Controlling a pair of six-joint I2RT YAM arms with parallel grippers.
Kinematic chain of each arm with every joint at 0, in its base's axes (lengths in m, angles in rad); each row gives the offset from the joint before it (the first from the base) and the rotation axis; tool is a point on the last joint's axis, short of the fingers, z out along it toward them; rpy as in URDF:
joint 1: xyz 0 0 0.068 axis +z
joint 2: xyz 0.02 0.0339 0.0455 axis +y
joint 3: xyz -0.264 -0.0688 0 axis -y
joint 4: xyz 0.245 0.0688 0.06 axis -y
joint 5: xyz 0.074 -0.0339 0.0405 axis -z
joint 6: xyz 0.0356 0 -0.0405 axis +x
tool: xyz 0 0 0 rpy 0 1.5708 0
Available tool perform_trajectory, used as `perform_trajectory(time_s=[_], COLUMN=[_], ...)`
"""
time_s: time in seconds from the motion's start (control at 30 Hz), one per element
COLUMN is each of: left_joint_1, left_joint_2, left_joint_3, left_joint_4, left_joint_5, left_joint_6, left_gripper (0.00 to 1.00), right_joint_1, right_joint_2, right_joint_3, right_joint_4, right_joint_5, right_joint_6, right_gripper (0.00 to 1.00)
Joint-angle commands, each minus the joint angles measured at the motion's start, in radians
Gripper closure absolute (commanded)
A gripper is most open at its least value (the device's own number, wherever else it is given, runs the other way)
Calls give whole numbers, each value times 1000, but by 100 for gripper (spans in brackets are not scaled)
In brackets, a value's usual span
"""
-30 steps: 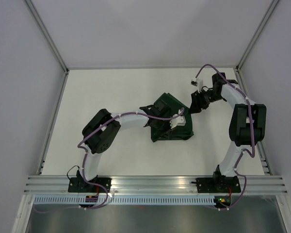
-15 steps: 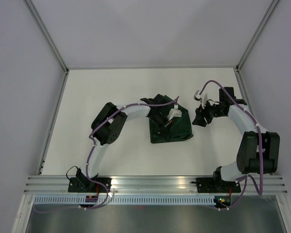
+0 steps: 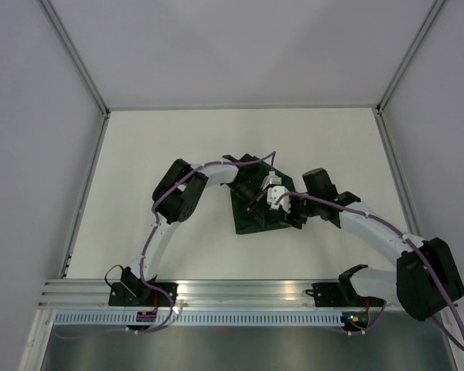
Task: Fold the napkin, place the utensils inside, and roll it up
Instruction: Roll the napkin with the utensil
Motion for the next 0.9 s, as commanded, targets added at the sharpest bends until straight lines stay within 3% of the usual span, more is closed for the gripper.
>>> perform_trajectory(time_s=[0.0, 0.17, 0.47, 0.87], left_joint_1=[10, 12, 19, 25], left_joint_2=[62, 76, 88, 93], left_joint_3=[14, 21, 24, 41], left_joint_4=[-36, -48, -64, -71], left_joint_5=[-82, -77, -79, -74], left_joint_6=[6, 16, 26, 32], left_gripper=[98, 98, 98, 98], right_joint_1=[109, 233, 258, 290], right_joint_2=[-11, 32, 120, 192], right_joint_3=[-47, -92, -81, -21], right_joint_4=[134, 217, 263, 185], right_joint_5=[113, 222, 251, 233], right_joint_6=[-37, -65, -95, -109], right_gripper=[40, 38, 33, 33])
